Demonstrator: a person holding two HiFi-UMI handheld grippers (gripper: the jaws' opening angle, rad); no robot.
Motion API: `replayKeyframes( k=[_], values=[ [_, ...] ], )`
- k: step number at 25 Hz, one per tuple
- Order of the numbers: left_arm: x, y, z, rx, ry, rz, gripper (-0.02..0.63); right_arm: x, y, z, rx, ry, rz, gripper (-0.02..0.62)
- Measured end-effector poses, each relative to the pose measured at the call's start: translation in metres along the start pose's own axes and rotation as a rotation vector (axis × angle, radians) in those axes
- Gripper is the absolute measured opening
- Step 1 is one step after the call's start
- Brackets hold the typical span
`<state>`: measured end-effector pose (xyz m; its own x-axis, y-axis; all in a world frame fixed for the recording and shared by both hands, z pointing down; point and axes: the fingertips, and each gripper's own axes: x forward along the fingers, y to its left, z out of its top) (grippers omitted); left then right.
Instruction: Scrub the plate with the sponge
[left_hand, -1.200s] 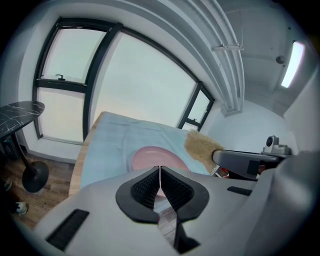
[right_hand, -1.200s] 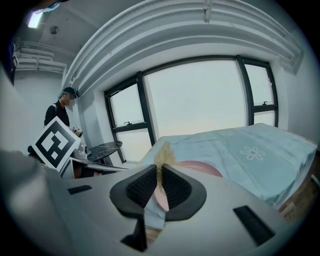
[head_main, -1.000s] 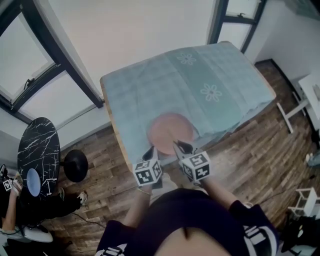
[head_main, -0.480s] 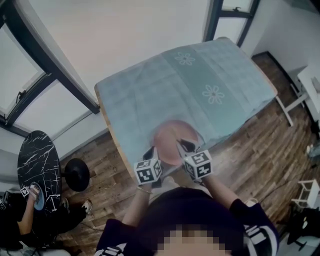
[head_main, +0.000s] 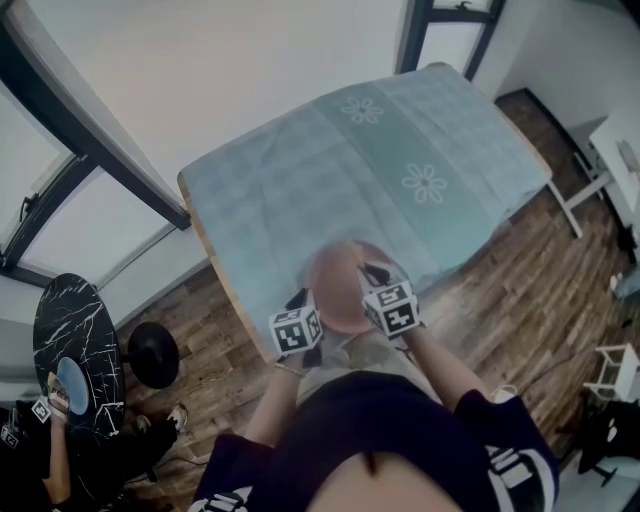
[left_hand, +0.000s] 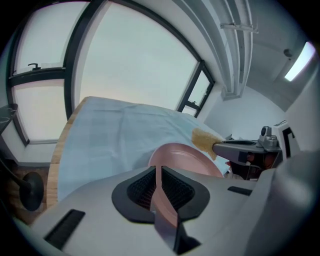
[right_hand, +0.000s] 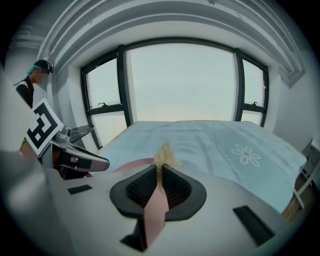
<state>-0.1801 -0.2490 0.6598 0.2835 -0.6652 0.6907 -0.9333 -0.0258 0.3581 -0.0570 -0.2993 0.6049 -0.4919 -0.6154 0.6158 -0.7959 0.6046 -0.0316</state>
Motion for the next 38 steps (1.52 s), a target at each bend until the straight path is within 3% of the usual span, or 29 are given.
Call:
replayKeyframes(
  k=[6, 16, 21, 38],
  values=[
    [0.014, 0.004, -0.013, -0.048, 0.041, -0.008, 0.103, 0.023, -0.007, -0.021, -0.015, 0.081, -0.001, 0.038],
    [0.031, 0.006, -0.034, -0.069, 0.131, -0.027, 0.101, 0.049, -0.004, -0.041, -0.033, 0.163, 0.025, 0.038],
    [0.031, 0.007, -0.039, -0.054, 0.131, -0.005, 0.092, 0.056, 0.010, -0.047, -0.041, 0.182, 0.064, 0.038],
    [0.028, 0.012, -0.043, -0.117, 0.091, 0.016, 0.052, 0.043, 0.068, -0.070, -0.111, 0.222, 0.222, 0.038]
  ],
)
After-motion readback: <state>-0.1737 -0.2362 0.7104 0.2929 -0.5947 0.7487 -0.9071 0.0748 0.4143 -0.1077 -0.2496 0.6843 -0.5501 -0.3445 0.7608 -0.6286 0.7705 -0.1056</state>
